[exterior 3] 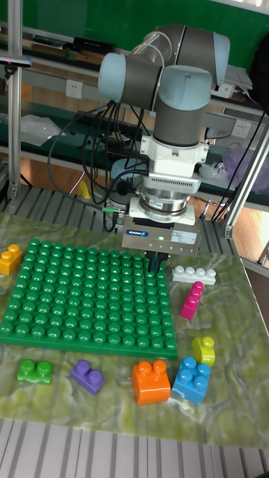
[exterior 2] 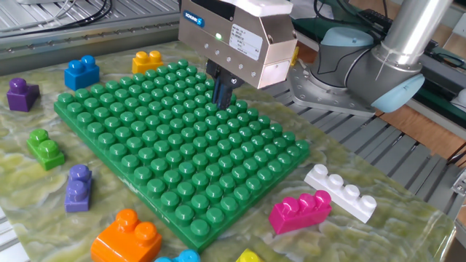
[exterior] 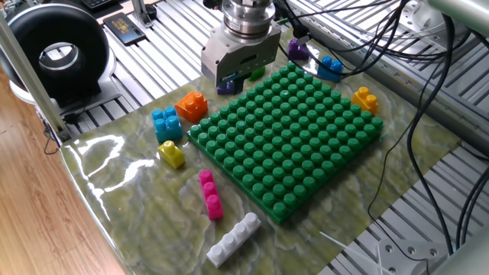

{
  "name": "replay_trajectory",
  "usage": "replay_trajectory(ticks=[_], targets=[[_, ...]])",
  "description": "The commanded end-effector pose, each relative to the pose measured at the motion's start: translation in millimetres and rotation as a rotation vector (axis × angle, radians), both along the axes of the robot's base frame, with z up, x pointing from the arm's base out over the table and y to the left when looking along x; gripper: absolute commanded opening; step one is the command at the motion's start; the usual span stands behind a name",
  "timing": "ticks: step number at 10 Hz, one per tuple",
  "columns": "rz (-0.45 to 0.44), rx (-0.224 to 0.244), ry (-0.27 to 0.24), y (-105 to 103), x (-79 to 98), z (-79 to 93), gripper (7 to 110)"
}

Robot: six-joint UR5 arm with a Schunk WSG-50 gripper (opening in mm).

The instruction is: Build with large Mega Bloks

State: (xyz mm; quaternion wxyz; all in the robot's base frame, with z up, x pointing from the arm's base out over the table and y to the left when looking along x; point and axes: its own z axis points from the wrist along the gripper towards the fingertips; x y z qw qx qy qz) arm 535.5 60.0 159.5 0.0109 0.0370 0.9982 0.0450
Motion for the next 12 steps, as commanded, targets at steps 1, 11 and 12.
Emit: replay_trajectory(ticks=[1,11,12], targets=[[-0.025,0.020,0.007,4.1,-1.0,1.7,7],[0.009,-0.035,0.046,-3.8,-13.3,0.2,7],[0.008,-0.033,0.044,-2.3,-13.6,-0.4,7]])
